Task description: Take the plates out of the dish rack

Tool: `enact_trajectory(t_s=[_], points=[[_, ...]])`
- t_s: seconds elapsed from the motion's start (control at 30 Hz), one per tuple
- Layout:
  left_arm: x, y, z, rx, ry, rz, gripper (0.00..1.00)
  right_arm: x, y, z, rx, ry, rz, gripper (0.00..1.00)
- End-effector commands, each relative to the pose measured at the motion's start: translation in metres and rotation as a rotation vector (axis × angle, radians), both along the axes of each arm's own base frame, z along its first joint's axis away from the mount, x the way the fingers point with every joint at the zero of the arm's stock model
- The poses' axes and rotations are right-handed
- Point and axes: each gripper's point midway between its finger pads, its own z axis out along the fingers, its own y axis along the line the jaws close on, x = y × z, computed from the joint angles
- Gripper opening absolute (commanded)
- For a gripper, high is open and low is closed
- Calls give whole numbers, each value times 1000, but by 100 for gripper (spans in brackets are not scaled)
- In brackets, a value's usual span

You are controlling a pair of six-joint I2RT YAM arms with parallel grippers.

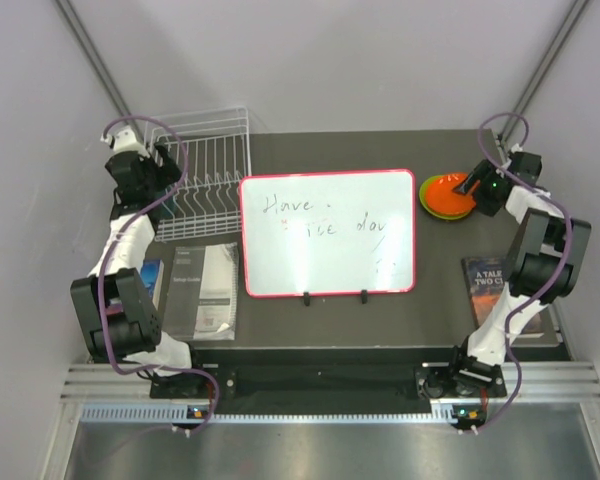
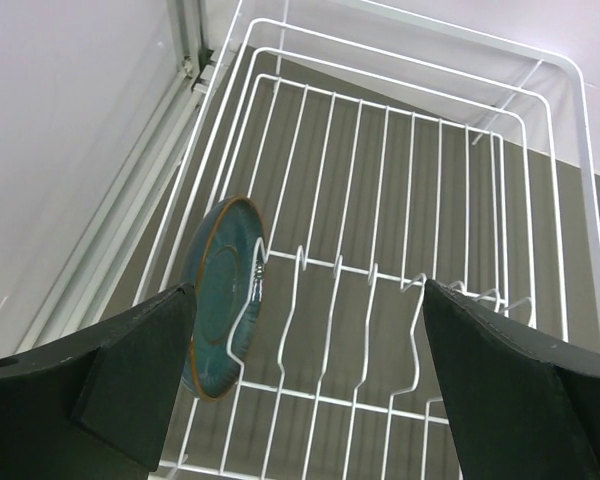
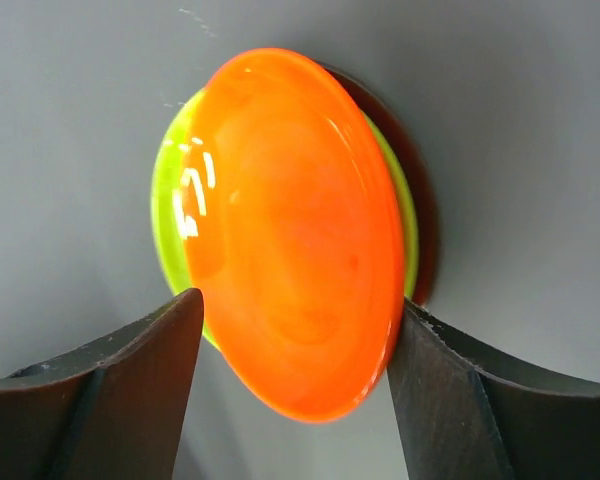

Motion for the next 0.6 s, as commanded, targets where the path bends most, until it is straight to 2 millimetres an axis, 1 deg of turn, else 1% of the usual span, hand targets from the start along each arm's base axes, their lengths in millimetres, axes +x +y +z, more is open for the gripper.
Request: enact_trajectory(t_s=[0.0, 0.03, 0.13, 0.2, 0.27, 0.3, 0.33, 0.4, 0.57], points=[[0, 13, 19, 42, -32, 46, 99, 0, -13, 45, -195, -14, 8, 71], [-1, 14, 19, 43, -31, 50, 99, -3, -14, 44, -231, 12, -3, 71], [-1, 18, 17, 56, -19, 67, 99, -7, -18, 49, -313, 44, -22, 71], [-2, 22, 15, 65, -8, 86, 99, -7, -16, 50, -317, 32, -11, 72], [-3, 27, 12, 72, 2, 101, 99, -2, -10, 51, -296, 13, 14, 72], [-3, 29, 12, 72, 4, 105, 99, -1, -10, 46, -285, 24, 19, 72], [-3, 30, 12, 74, 9, 109, 99, 3, -8, 47, -280, 18, 28, 72], [-3, 31, 9, 75, 18, 111, 99, 2, -7, 39, -274, 49, 38, 72], [-4, 35, 8, 74, 22, 122, 99, -2, -12, 34, -320, 96, 16, 72]])
